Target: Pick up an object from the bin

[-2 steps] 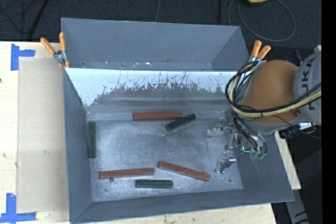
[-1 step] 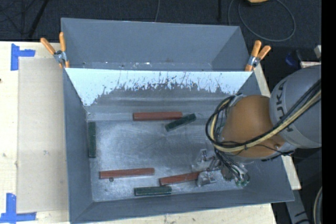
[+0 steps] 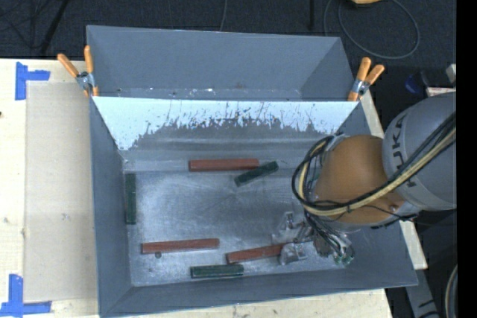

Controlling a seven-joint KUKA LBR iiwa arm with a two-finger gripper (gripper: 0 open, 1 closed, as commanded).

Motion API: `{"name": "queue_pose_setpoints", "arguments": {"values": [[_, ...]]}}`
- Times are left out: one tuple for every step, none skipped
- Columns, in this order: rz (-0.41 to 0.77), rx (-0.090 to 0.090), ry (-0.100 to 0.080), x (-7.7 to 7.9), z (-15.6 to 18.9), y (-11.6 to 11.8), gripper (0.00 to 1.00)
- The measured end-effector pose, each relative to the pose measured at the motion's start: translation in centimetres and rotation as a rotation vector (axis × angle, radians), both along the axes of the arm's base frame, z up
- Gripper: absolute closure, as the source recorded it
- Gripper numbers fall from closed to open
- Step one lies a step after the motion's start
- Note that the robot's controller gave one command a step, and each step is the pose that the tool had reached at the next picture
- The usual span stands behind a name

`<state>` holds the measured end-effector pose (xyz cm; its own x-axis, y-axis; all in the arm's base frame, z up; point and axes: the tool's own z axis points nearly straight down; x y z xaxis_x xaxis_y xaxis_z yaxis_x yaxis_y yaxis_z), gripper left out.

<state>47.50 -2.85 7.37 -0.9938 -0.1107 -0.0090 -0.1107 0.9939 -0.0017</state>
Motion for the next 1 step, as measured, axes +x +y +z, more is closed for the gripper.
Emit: {"name": "queue_pose_setpoints", "arguments": {"values": [[0.280, -0.001, 0.004, 0.51, 14.16, 1.10, 1.00]]}}
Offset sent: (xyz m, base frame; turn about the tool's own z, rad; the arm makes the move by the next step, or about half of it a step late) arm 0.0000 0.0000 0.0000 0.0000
